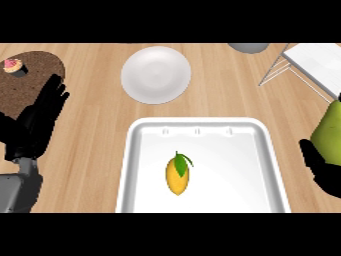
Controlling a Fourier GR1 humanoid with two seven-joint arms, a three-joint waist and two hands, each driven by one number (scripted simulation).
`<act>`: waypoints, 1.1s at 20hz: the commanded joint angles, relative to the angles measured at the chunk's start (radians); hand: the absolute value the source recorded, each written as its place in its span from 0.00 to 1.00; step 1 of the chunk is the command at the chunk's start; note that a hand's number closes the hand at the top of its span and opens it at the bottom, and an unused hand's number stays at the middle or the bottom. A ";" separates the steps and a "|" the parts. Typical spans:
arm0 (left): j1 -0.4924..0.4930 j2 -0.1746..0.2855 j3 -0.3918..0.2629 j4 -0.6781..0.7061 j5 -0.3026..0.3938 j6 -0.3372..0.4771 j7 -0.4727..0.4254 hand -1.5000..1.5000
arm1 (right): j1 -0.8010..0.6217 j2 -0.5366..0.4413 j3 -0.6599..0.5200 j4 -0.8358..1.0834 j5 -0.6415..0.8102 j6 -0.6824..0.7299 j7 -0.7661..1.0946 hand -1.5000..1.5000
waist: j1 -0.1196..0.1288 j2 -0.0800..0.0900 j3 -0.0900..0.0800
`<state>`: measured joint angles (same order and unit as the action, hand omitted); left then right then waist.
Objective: Pick the pear from the tray and place it in the tiered shelf
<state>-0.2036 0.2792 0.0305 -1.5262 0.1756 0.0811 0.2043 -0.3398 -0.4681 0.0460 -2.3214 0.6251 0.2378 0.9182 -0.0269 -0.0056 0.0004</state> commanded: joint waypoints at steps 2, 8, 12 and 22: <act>-0.009 0.036 0.021 0.014 0.017 -0.048 0.001 0.50 | -0.070 -0.058 -0.287 -0.007 -0.354 0.133 0.019 1.00 | 0.007 0.000 0.000; -0.012 0.037 0.045 -0.012 0.040 -0.058 0.027 0.50 | 0.055 -0.122 -0.636 0.186 -0.566 0.152 -0.241 1.00 | 0.011 0.003 0.001; 0.025 -0.003 0.010 -0.038 0.007 -0.040 0.009 0.50 | 0.073 -0.212 -0.787 0.394 -0.621 0.225 -0.402 1.00 | 0.020 0.004 0.001; -0.016 -0.045 0.012 0.008 -0.037 -0.030 0.007 0.50 | 0.118 -0.267 -0.832 0.681 -0.547 0.231 -0.702 1.00 | 0.026 0.005 0.000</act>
<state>-0.2518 0.2653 0.0594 -1.5010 0.1638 0.0396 0.2200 -0.2439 -0.7131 -0.7520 -1.7258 0.0763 0.4595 0.3128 -0.0019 0.0004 0.0006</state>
